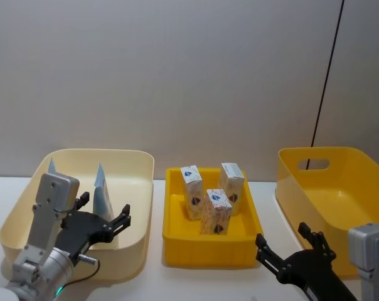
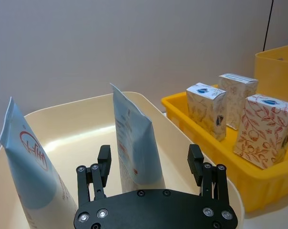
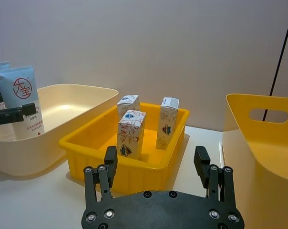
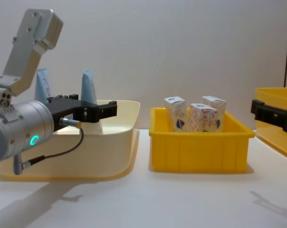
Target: Bimanual collaborative sorting of washing and personal care products
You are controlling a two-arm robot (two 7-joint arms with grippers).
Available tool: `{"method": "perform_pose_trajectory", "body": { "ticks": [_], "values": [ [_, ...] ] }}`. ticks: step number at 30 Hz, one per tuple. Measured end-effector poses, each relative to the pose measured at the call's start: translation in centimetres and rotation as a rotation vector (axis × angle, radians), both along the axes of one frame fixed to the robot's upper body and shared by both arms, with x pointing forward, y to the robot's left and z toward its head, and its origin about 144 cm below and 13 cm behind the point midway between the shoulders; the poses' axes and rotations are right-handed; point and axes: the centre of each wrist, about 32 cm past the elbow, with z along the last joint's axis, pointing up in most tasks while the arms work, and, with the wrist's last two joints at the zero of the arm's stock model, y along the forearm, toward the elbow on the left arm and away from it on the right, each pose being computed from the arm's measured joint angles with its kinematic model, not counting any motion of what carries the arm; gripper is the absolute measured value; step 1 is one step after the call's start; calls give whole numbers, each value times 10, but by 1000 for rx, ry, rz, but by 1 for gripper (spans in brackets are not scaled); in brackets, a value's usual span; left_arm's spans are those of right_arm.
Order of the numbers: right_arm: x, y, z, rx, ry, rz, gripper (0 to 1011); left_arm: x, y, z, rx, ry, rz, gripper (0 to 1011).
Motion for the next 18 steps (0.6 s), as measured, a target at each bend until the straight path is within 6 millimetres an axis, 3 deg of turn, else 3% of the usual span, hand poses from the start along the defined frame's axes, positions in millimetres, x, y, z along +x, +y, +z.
{"method": "perform_pose_trajectory", "body": {
  "ticks": [6,14,18],
  "values": [
    [0,0,0,0,0,0,1001,8,-2,0,12,6,13,1000],
    [0,0,0,0,0,0,1001,12,-3,-1,19,10,22,834],
    [0,0,0,0,0,0,1000,14,-3,-1,21,11,24,684]
  ]
}}
